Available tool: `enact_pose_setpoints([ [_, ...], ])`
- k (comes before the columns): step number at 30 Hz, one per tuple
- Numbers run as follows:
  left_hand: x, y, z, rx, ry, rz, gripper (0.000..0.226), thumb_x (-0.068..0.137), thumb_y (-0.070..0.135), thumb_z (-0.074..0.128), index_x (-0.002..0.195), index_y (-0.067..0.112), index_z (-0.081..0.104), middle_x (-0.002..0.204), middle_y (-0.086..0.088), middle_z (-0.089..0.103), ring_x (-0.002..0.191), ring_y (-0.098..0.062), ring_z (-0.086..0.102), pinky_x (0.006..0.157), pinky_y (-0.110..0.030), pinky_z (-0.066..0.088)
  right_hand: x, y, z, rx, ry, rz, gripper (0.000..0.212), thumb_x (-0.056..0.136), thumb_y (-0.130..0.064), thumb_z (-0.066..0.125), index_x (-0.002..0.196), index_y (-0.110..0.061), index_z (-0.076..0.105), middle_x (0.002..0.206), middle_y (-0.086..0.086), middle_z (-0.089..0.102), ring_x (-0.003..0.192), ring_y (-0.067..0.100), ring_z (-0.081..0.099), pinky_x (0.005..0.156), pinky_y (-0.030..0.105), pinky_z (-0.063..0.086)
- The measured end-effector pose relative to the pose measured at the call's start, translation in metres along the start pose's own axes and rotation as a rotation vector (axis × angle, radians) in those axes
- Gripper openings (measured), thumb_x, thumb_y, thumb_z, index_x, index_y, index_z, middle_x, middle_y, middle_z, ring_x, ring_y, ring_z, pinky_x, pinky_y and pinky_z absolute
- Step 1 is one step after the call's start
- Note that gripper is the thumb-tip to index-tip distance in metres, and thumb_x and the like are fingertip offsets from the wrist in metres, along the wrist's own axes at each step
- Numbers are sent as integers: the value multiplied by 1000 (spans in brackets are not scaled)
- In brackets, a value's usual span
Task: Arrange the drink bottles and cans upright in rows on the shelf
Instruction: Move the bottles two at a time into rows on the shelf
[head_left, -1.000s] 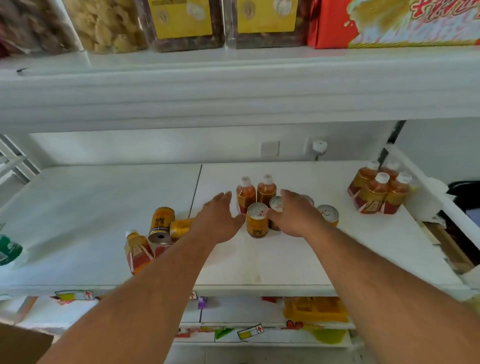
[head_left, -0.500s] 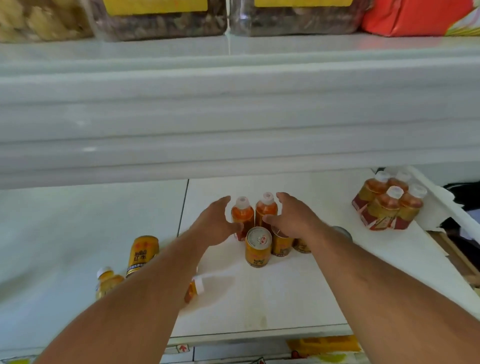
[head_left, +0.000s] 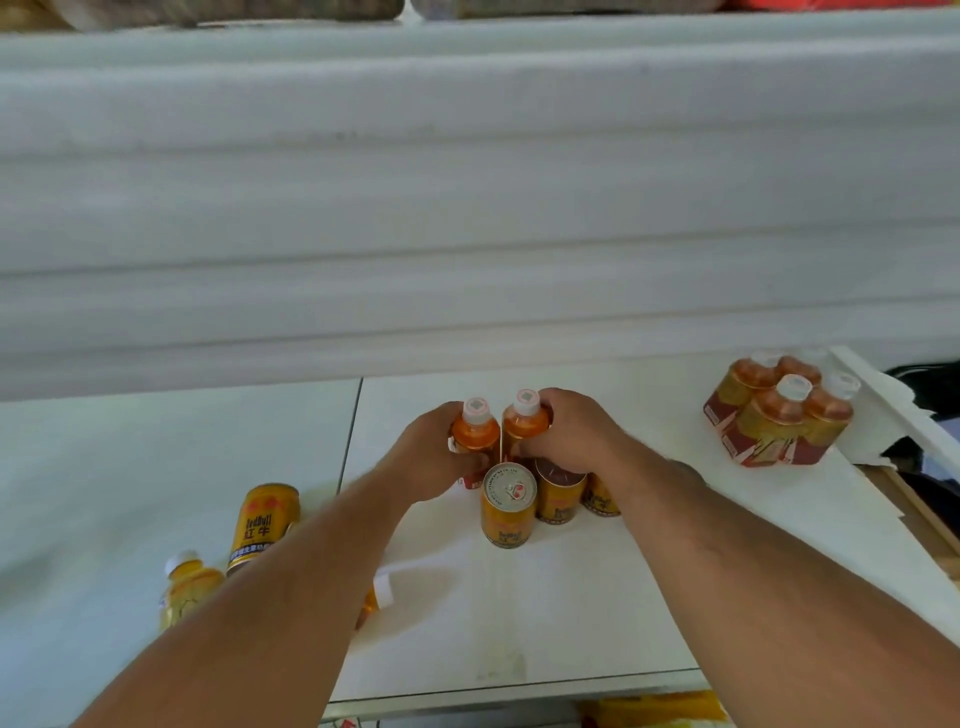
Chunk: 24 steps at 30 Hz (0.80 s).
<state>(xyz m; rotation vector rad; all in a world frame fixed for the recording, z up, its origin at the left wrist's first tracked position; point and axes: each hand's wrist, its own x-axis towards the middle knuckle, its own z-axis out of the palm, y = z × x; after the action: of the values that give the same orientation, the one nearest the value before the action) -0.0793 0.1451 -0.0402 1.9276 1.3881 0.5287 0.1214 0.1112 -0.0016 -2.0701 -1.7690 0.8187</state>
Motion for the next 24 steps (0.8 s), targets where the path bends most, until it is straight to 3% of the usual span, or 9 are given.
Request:
enact_pose_setpoints([
  [4, -4, 6, -12, -12, 43, -2, 50, 76, 24, 81, 120, 30, 58, 111, 10, 66, 105, -13, 61, 94, -34, 48, -7, -3, -11, 85, 74, -36, 52, 75, -36, 84, 121, -24, 62, 115, -2, 69, 98, 18, 62, 82, 33, 48],
  [13, -30, 47, -45, -35, 121, 53, 58, 76, 26, 81, 124, 22, 48, 116, 7, 60, 107, -14, 60, 89, -34, 51, -48, -17, -43, 297, 246, -84, 55, 72, -34, 84, 121, -26, 60, 108, -8, 67, 96, 14, 64, 81, 33, 49],
  [17, -51, 71, -52, -36, 160, 108, 58, 78, 27, 80, 126, 21, 49, 117, 9, 59, 107, -11, 57, 89, -32, 48, -74, -18, -53, 371, 326, -134, 44, 74, -34, 81, 114, -26, 64, 101, -13, 68, 91, 5, 64, 69, 22, 43],
  [24, -97, 108, -41, -123, 193, 160, 53, 77, 22, 79, 124, 24, 55, 114, 11, 65, 107, -7, 61, 91, -28, 48, -118, -10, -65, 452, 355, -222, 35, 80, -38, 79, 112, -30, 68, 108, -15, 71, 101, 5, 65, 86, 29, 49],
])
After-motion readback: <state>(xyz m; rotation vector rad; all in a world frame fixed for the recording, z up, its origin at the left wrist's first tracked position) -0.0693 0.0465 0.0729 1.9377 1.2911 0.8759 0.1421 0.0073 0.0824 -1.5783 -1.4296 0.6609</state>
